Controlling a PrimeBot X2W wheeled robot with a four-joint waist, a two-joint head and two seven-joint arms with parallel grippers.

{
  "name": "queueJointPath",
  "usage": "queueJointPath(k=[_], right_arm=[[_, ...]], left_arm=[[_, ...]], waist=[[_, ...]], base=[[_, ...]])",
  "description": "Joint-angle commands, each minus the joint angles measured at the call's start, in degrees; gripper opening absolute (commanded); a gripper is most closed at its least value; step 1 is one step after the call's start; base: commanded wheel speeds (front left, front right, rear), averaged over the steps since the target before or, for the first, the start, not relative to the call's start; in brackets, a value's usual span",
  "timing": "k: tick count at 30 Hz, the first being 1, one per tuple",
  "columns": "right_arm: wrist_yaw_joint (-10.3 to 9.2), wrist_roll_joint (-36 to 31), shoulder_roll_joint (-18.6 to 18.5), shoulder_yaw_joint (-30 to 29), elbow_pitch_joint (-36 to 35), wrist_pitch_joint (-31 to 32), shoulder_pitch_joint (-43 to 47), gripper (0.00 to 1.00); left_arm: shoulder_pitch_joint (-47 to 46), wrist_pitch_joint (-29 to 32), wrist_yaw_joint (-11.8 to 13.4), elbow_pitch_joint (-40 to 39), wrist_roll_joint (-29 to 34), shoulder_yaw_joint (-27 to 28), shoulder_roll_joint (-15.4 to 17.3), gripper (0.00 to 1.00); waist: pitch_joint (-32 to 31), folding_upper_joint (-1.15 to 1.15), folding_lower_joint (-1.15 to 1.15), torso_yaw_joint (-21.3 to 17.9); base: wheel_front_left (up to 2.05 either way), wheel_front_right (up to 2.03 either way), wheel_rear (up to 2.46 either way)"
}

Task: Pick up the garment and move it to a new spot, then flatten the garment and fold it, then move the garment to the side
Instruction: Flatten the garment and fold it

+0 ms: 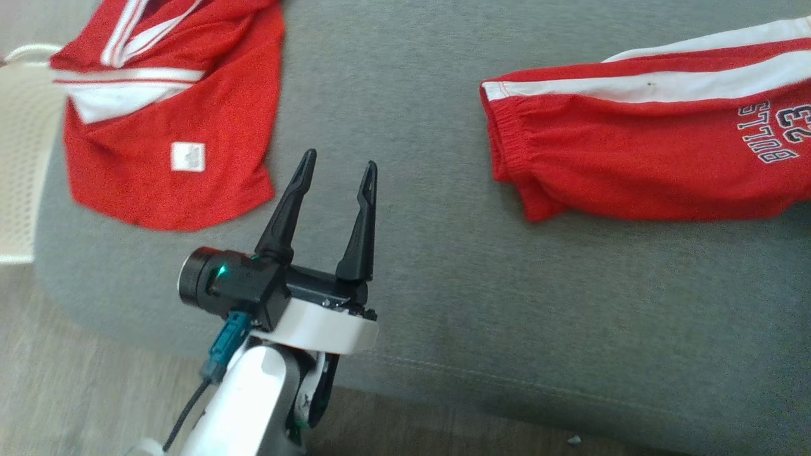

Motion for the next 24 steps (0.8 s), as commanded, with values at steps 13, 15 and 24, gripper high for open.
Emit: queueJointPath(k=[13, 15, 24], right_arm=[[0.36, 0.8, -4.3, 1.6, -13.7, 0.8, 0.8, 0.00], [0.36, 1.7, -3.5, 3.5, -16.2, 1.0, 1.1, 0.00], [0.36, 3.8, 0.6, 16.2, -25.2, 2.4, 2.9, 0.00]], left_arm=[[-0.3, -0.3, -1.9, -1.6, 0.9, 3.1, 0.1, 1.00], [-0.4, -0.3, -2.0, -1.2, 0.8, 3.1, 0.1, 1.00], [0.0, -0.3, -2.3, 0.5, 0.2, 3.1, 0.1, 1.00]], waist=[[-1.3, 0.00, 0.00, -7.8], [-1.6, 0.00, 0.00, -8.1], [-4.5, 0.00, 0.00, -8.1]], base=[[0.00, 0.00, 0.00], [0.00, 0.00, 0.00], [0.00, 0.00, 0.00]])
